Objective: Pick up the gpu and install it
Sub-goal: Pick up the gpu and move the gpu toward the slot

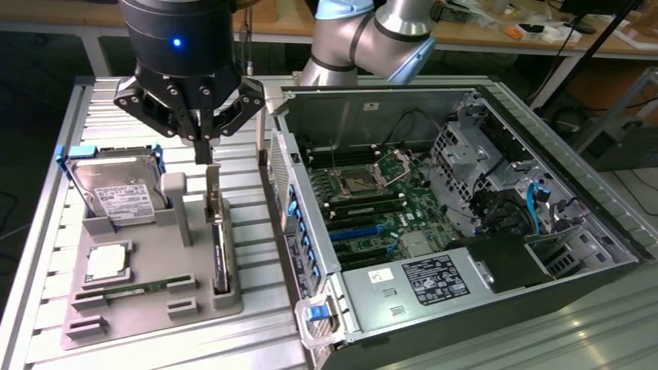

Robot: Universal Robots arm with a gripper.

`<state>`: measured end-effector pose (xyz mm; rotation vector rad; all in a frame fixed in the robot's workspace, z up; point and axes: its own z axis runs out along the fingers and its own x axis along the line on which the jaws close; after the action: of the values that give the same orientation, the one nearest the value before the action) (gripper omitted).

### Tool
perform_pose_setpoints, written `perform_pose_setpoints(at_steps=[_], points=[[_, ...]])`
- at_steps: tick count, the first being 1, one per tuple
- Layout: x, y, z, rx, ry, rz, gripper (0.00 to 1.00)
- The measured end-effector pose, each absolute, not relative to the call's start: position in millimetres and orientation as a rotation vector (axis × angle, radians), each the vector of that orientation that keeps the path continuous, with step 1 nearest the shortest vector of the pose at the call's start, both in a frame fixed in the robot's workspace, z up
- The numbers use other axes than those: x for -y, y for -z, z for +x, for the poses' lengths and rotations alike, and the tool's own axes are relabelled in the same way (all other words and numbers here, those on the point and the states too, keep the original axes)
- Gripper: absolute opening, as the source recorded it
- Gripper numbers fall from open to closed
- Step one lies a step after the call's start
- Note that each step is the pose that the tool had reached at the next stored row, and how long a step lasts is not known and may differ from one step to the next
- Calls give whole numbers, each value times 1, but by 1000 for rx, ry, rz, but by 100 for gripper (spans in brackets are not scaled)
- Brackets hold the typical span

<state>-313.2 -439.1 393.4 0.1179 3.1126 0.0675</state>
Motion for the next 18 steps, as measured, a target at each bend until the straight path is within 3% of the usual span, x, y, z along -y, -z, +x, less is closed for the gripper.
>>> perform_pose_setpoints(at_steps=[15, 17, 18], points=[[452, -393, -313, -3113, -68, 118, 11], [452, -393, -313, -3112, -68, 118, 11], [452, -393, -313, -3113, -68, 118, 17]])
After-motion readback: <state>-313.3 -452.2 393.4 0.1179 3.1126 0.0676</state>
